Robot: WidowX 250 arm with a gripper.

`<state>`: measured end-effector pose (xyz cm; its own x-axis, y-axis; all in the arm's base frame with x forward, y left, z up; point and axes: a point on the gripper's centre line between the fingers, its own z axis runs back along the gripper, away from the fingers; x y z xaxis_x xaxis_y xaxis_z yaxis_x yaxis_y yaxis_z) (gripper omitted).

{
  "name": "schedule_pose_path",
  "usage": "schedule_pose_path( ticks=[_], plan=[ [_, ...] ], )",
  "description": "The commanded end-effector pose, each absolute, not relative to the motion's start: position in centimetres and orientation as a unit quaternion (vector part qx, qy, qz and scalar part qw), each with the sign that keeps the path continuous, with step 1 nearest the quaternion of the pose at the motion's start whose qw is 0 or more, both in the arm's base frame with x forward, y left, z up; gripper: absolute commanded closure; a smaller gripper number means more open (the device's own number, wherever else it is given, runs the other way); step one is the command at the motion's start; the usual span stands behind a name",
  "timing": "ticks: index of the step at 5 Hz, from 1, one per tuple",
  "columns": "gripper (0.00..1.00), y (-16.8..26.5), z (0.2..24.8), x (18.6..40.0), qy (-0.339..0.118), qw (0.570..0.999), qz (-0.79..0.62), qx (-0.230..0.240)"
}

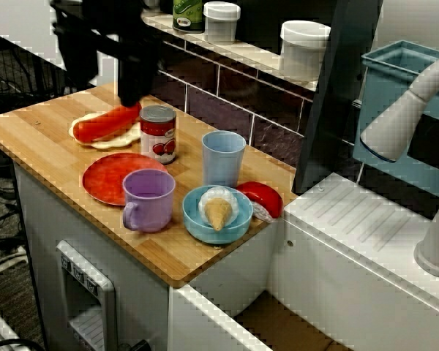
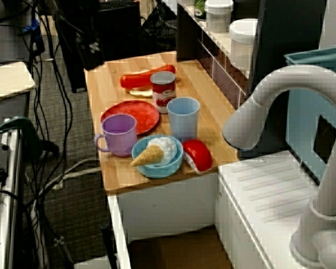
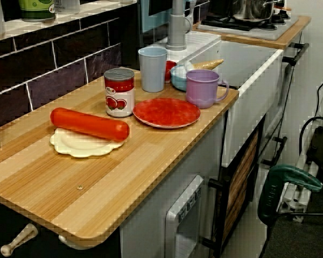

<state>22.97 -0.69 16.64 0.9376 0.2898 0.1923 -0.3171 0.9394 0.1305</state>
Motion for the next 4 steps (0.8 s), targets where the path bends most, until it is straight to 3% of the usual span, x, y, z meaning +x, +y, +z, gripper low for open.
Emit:
schedule_pose_path(
  ticks=[1,4],
  plan=[
    [0.0,-0.8,15.5,26.0,-0.125,0.971,0.185,0.084],
    [0.0,-1.6,11.8,25.1,-0.107,0.99,0.083,0.038]
  ],
)
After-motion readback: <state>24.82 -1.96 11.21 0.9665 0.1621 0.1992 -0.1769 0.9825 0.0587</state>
